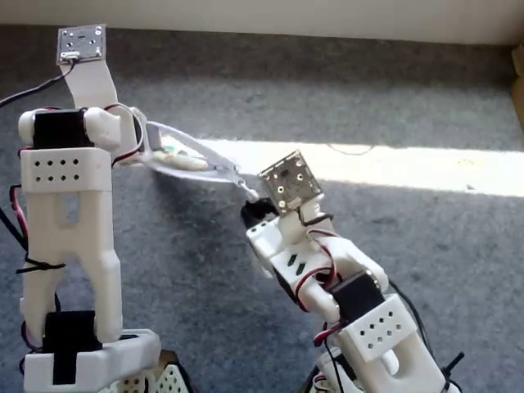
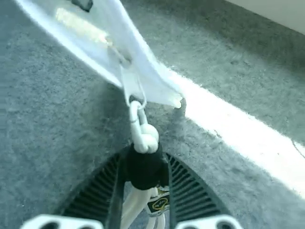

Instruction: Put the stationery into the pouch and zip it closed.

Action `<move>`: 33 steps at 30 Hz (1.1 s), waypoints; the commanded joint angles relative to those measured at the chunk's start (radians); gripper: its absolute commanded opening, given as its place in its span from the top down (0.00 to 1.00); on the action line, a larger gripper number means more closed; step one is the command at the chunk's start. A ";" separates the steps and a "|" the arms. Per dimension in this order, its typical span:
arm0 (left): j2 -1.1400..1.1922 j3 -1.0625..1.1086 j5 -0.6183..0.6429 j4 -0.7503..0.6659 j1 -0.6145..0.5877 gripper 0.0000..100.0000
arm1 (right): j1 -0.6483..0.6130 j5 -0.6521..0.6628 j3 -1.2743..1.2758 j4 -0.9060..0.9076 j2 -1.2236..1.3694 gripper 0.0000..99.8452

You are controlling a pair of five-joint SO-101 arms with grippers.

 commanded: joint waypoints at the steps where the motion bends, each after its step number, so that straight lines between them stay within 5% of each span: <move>1: -0.015 -0.010 -0.008 -0.089 0.094 0.75 | -0.051 0.020 0.030 0.033 -0.097 0.99; 7: -0.015 -0.010 -0.012 -0.147 0.220 0.74 | -0.054 0.026 0.213 -0.015 -0.274 0.99; 21: -0.013 -0.010 -0.270 -0.204 0.513 0.74 | 0.033 0.020 0.521 -0.202 -0.653 0.99; 33: -0.015 -0.012 -0.471 -0.115 0.576 0.75 | 0.048 0.020 0.561 -0.202 -0.740 0.99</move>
